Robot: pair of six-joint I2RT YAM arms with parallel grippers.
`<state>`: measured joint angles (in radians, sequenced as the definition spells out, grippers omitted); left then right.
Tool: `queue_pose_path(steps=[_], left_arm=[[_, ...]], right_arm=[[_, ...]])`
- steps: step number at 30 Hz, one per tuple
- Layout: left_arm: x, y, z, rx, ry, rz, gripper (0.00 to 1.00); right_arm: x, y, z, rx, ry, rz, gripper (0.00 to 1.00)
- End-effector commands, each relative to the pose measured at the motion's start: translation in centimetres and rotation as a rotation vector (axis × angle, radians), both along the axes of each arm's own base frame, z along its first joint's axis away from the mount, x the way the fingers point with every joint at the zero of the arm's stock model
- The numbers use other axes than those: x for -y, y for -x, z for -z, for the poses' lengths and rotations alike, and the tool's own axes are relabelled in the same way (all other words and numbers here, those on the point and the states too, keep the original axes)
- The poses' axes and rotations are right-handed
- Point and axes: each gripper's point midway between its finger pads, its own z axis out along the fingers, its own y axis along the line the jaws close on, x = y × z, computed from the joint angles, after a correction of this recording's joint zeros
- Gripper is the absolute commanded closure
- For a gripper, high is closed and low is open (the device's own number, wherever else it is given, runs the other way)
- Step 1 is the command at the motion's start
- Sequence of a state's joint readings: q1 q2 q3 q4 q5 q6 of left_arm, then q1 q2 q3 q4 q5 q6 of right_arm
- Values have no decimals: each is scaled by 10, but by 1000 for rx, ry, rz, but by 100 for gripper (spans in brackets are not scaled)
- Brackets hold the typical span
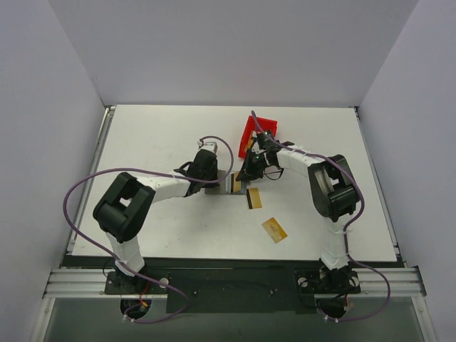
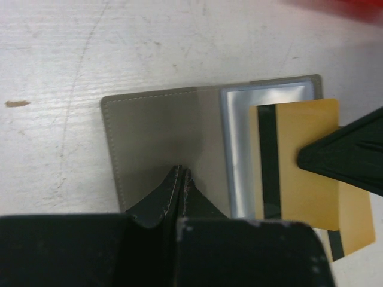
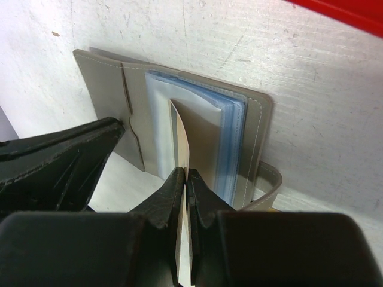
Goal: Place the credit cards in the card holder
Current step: Insert the credit card into the card holder.
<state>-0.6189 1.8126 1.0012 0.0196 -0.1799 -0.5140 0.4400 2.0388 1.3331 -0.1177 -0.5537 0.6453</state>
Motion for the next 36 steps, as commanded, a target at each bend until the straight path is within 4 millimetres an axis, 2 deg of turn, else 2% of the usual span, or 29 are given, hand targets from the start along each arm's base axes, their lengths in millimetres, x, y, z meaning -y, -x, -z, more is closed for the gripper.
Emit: queue_pose_path(steps=[1, 4, 7, 13, 16, 21, 28, 36], left_arm=[[42, -13, -46, 119, 155, 120, 100], [61, -12, -62, 156, 199, 183, 100], [73, -11, -70, 181, 218, 223, 100], [82, -10, -54, 143, 210, 253, 100], [78, -10, -39, 107, 175, 236, 100], [58, -12, -16, 63, 88, 154, 100], [32, -4, 2, 25, 31, 77, 100], [24, 3, 15, -4, 11, 74, 100]], right_arm=[[2, 9, 19, -48, 50, -4, 100], [2, 8, 21, -51, 52, -2, 100], [3, 8, 24, -55, 55, -2, 100], [5, 6, 23, -54, 54, 4, 100], [6, 7, 23, -56, 56, 8, 100], [9, 7, 23, -53, 59, 12, 100], [15, 6, 16, -38, 55, 24, 100], [30, 2, -5, 6, 43, 60, 100]])
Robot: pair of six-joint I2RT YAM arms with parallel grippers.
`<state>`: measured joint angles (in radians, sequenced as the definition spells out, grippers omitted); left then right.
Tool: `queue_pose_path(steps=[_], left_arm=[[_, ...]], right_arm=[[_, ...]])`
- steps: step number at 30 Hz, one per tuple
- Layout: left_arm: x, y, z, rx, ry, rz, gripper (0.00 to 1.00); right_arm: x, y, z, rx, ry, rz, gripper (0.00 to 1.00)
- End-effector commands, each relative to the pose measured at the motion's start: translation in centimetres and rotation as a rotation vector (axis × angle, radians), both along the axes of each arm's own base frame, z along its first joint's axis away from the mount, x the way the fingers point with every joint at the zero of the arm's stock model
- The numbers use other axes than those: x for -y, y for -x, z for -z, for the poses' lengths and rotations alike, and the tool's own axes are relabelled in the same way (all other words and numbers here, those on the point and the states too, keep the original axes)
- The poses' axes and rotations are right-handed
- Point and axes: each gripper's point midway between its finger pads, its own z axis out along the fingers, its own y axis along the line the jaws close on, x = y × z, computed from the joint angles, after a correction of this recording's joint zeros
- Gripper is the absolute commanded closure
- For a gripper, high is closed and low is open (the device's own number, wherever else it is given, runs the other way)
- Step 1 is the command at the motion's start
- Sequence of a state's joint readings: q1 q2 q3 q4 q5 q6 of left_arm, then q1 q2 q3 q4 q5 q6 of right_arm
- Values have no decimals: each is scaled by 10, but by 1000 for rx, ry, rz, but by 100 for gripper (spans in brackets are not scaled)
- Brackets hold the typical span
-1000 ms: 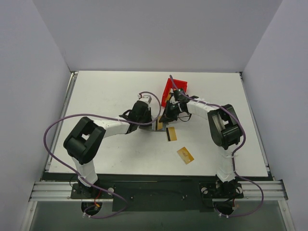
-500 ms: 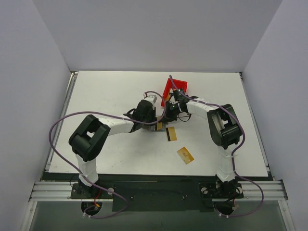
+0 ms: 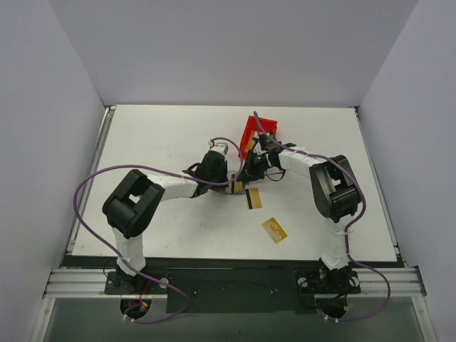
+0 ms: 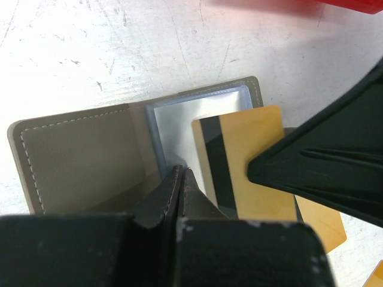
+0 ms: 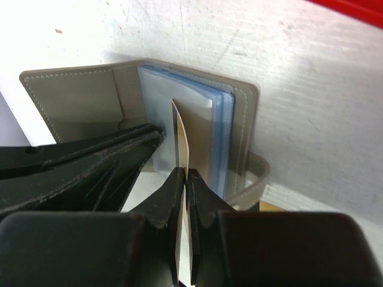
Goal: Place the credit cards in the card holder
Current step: Insert the credit card into the card holder.
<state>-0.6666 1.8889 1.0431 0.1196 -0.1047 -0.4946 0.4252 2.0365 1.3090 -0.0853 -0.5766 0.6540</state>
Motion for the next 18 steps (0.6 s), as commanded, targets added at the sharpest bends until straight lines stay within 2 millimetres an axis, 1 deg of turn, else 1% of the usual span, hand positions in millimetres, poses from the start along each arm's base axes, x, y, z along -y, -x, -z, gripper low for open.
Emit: queue_pose_path(steps=[1, 5, 8, 13, 18], left_arm=[[-20, 6, 13, -31, -60, -39, 100], [-20, 6, 15, -35, -62, -38, 100], [-21, 6, 15, -34, -63, -40, 100], [-20, 6, 15, -35, -61, -37, 100], [-20, 6, 15, -35, -62, -35, 100]], right_arm=[[30, 2, -9, 15, 65, 55, 100], [38, 3, -13, 15, 58, 70, 100], [43, 5, -10, 2, 62, 77, 100], [43, 7, -4, -16, 62, 78, 100], [43, 6, -3, -18, 60, 77, 100]])
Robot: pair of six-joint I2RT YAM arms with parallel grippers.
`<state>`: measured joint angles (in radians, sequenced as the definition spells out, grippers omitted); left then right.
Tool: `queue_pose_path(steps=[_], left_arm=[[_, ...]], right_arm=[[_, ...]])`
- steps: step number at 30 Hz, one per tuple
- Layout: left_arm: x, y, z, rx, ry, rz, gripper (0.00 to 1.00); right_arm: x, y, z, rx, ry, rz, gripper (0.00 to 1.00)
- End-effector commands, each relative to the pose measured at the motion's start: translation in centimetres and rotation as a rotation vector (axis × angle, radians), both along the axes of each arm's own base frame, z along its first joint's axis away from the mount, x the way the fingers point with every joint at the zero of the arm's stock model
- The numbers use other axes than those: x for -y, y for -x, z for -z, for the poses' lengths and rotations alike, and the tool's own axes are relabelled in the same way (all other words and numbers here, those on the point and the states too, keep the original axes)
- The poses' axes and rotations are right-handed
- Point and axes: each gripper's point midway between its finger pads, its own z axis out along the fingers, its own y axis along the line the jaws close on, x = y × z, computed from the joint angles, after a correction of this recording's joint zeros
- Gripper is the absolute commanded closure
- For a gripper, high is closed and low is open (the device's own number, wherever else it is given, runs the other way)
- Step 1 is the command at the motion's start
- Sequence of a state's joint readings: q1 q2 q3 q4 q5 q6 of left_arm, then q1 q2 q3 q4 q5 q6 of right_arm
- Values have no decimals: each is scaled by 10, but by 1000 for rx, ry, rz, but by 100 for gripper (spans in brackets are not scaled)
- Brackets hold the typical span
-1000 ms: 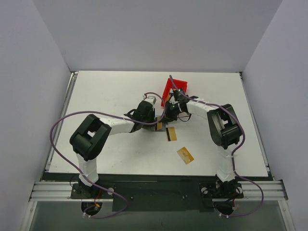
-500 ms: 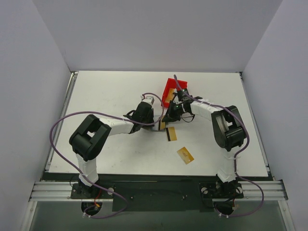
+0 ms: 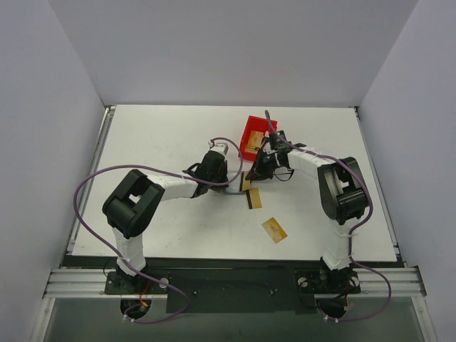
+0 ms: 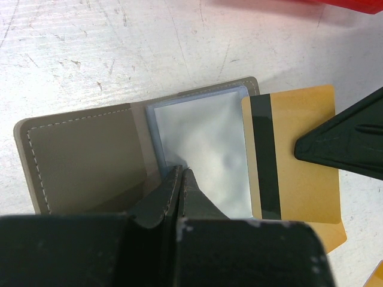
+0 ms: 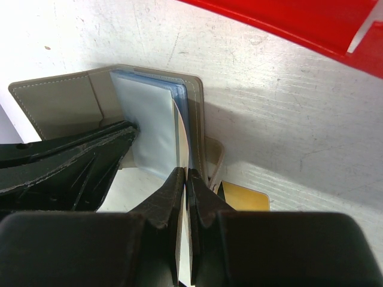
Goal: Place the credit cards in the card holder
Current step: Insert the credit card into the card holder.
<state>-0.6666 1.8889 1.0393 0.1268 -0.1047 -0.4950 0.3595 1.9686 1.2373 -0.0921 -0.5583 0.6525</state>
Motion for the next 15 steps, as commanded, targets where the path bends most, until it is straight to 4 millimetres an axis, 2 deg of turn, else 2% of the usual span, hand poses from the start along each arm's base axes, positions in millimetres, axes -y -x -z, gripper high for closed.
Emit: queue_pose_path(steps=[1, 15], left_arm=[[-20, 7, 15, -37, -66, -34, 100], [-20, 6, 12, -31, -65, -33, 100]], right_arm=[[10, 8, 2, -21, 42, 4, 100], [15, 10, -5, -13, 32, -14, 100]])
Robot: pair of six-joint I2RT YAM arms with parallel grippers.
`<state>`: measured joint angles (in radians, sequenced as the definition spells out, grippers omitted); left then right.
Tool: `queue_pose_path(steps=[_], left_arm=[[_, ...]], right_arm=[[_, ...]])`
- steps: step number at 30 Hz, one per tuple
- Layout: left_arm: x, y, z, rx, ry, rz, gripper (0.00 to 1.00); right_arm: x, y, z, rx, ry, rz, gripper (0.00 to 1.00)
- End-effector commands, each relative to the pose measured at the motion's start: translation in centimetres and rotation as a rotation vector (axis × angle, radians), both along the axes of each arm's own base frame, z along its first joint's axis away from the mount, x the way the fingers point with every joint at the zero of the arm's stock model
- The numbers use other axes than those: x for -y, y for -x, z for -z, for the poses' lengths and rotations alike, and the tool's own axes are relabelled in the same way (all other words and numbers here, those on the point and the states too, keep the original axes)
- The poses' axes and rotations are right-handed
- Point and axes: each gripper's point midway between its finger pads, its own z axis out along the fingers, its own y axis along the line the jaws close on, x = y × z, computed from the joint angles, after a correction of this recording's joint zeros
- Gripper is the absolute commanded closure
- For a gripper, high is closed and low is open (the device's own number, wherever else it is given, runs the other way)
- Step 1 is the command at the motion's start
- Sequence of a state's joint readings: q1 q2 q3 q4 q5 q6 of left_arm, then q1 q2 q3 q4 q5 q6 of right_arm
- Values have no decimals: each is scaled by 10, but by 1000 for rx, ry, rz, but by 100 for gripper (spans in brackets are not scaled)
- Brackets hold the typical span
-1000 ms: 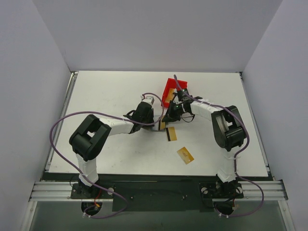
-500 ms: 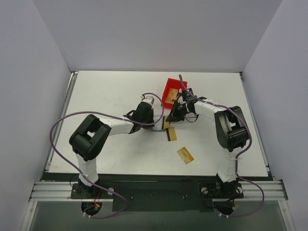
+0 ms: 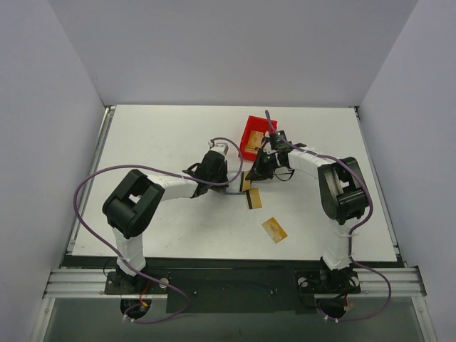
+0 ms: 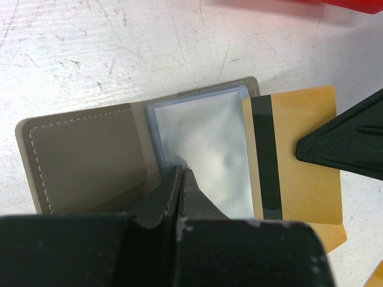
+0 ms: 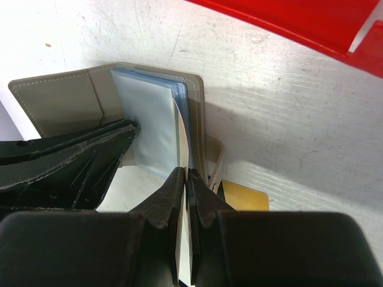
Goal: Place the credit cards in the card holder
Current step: Insert the credit card into the card holder.
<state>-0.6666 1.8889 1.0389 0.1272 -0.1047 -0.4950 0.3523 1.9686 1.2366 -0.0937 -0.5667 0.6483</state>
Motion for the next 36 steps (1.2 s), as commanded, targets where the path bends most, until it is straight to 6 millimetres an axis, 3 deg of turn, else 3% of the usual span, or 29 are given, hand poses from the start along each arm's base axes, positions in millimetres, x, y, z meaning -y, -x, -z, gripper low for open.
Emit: queue_pose_path(steps=[1, 25, 36], left_arm=[[-20, 6, 13, -33, -67, -33, 100], [-18, 5, 12, -32, -62, -30, 100], [-14, 4, 14, -42, -52, -15, 100]], right_arm=[[13, 11, -6, -10, 35, -16, 100], [14, 15, -5, -21, 36, -41, 100], [5, 17, 8, -65, 14, -57, 100]])
